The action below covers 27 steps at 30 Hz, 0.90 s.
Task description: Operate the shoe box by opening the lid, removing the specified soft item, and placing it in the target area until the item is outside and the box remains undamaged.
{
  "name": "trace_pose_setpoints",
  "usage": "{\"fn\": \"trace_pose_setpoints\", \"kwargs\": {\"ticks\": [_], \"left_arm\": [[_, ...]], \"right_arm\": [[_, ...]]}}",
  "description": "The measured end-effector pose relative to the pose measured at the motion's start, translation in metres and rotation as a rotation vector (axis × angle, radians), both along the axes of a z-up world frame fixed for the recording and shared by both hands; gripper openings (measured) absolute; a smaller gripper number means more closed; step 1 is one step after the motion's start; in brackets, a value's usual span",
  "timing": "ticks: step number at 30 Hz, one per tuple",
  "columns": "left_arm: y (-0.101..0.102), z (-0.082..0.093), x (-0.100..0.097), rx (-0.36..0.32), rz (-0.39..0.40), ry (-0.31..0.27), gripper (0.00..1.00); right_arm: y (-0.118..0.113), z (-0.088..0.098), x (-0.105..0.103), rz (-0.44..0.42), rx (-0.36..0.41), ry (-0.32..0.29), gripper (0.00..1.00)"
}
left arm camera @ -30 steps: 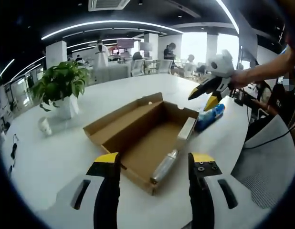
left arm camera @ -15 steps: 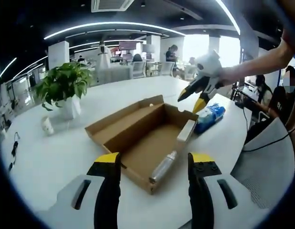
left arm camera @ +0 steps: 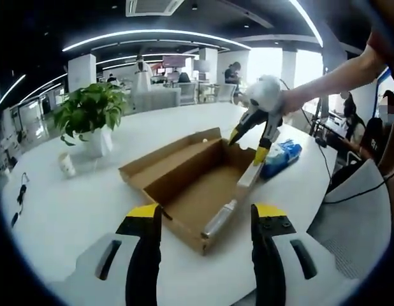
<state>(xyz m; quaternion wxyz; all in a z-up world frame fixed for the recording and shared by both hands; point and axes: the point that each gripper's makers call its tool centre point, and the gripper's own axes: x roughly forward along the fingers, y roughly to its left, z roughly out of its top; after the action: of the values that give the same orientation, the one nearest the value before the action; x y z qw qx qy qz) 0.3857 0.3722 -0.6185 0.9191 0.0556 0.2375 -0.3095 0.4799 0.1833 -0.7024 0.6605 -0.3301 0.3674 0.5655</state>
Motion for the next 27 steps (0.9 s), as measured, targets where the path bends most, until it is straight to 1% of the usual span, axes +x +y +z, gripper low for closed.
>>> {"fn": "trace_pose_setpoints", "kwargs": {"ticks": [3, 4, 5, 6, 8, 10, 13, 15, 18, 19, 20, 21, 24, 27], "left_arm": [[0.001, 0.0, -0.001, 0.002, 0.001, 0.001, 0.57], [0.002, -0.001, -0.001, 0.003, 0.002, 0.002, 0.57], [0.003, -0.001, -0.001, 0.006, 0.002, 0.003, 0.57], [0.003, -0.001, -0.001, 0.006, 0.002, 0.003, 0.57], [0.004, 0.0, 0.0, 0.004, 0.003, 0.002, 0.57], [0.004, 0.0, 0.0, 0.006, 0.004, 0.002, 0.57], [0.004, 0.001, 0.001, 0.004, 0.004, 0.001, 0.57], [0.004, 0.0, 0.001, 0.004, 0.004, 0.002, 0.57], [0.004, -0.002, 0.001, 0.001, 0.009, 0.007, 0.57], [0.005, -0.002, 0.001, 0.001, 0.009, 0.008, 0.57], [0.005, -0.002, 0.001, -0.001, 0.01, 0.008, 0.57], [0.005, -0.001, 0.001, -0.001, 0.011, 0.007, 0.57], [0.005, -0.003, 0.001, 0.001, 0.011, 0.009, 0.57], [0.005, -0.004, 0.0, 0.001, 0.011, 0.013, 0.57]], "right_arm": [[-0.001, -0.006, -0.001, 0.046, -0.04, 0.013, 0.61], [-0.003, -0.009, -0.002, 0.088, -0.069, 0.019, 0.62], [-0.005, -0.011, -0.003, 0.109, -0.089, 0.02, 0.63], [-0.006, -0.013, -0.002, 0.143, -0.118, 0.009, 0.64], [-0.006, -0.015, -0.002, 0.189, -0.147, 0.002, 0.64], [-0.004, -0.016, -0.002, 0.2, -0.148, 0.014, 0.66], [-0.002, -0.019, -0.003, 0.239, -0.17, 0.03, 0.67], [-0.001, -0.024, -0.006, 0.26, -0.183, 0.048, 0.65], [-0.002, -0.03, -0.005, 0.27, -0.203, 0.042, 0.64], [-0.001, -0.029, -0.006, 0.272, -0.199, 0.057, 0.64], [0.0, -0.028, -0.005, 0.268, -0.193, 0.051, 0.65], [0.001, -0.027, -0.001, 0.266, -0.187, 0.028, 0.66], [0.0, -0.025, 0.002, 0.268, -0.188, 0.016, 0.63], [-0.002, -0.025, 0.002, 0.263, -0.189, 0.02, 0.62]]}}
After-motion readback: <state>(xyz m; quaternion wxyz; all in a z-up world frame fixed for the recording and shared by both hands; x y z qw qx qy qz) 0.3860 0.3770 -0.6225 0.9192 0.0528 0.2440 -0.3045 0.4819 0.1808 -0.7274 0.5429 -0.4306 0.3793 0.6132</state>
